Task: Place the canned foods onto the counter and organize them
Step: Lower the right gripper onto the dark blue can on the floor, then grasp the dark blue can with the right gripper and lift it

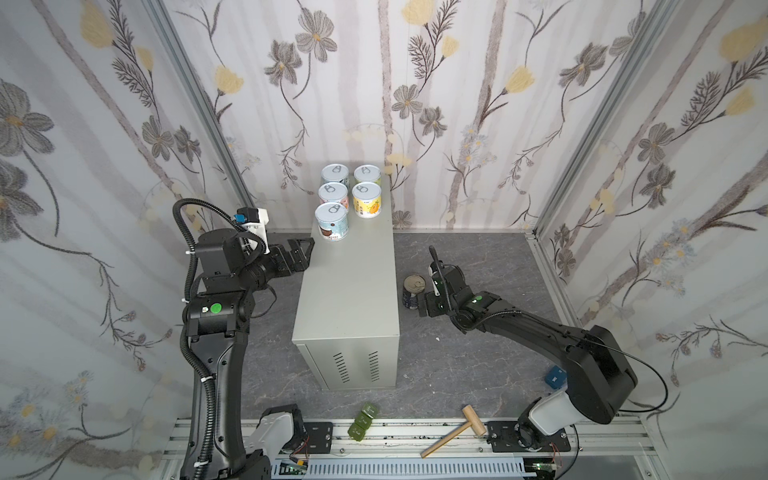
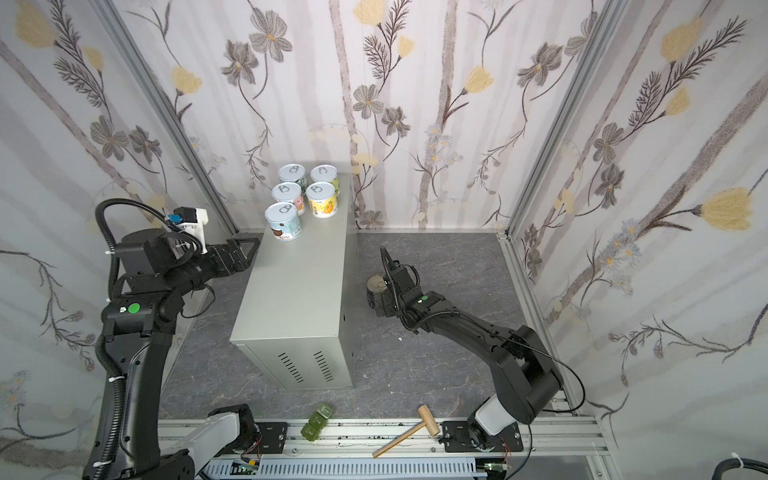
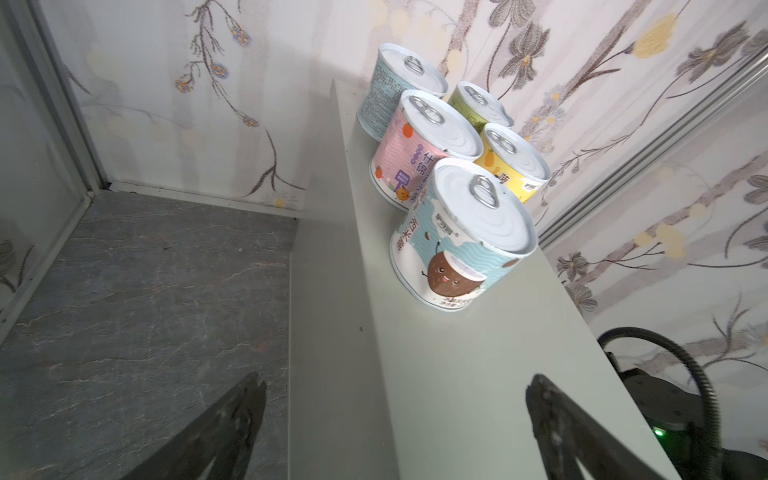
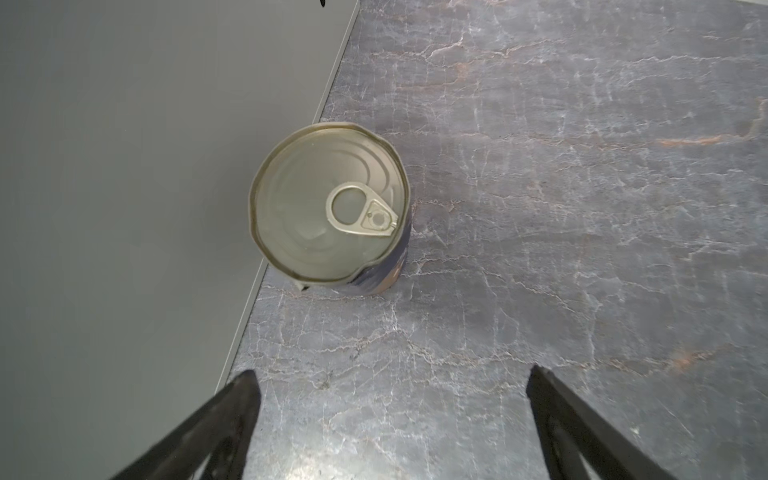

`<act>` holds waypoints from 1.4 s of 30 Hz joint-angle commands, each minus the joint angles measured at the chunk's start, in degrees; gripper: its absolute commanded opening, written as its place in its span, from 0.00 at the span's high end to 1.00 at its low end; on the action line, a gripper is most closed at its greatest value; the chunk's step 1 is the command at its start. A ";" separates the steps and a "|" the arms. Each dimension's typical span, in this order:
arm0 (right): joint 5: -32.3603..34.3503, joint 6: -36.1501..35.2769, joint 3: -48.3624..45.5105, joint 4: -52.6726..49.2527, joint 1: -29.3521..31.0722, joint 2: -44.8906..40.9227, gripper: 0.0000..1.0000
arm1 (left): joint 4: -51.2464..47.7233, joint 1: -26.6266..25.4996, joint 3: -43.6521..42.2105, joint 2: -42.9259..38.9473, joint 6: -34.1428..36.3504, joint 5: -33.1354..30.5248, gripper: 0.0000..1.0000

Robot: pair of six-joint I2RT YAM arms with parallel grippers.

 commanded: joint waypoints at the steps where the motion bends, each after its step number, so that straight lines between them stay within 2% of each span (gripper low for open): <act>1: -1.97 -0.85 2.61 6.02 0.00 4.43 0.00 | 1.97 -0.10 0.49 -0.90 -1.50 4.22 0.00; 6: -2.12 -1.46 6.89 7.83 -0.10 11.09 0.00 | 1.09 -0.21 1.75 -2.28 -1.25 5.53 0.00; 16: -2.22 -2.41 11.35 10.20 -0.45 17.10 0.04 | 1.55 -0.53 0.59 -3.43 -1.66 5.38 0.00; 32: -1.84 -4.37 13.11 11.11 -1.41 17.29 0.28 | 5.16 -1.23 -2.91 -3.29 -3.53 5.30 0.00; 42: 1.32 -6.67 12.25 9.92 -1.40 11.23 0.37 | 5.44 -1.56 -3.77 -3.30 -3.52 5.39 0.00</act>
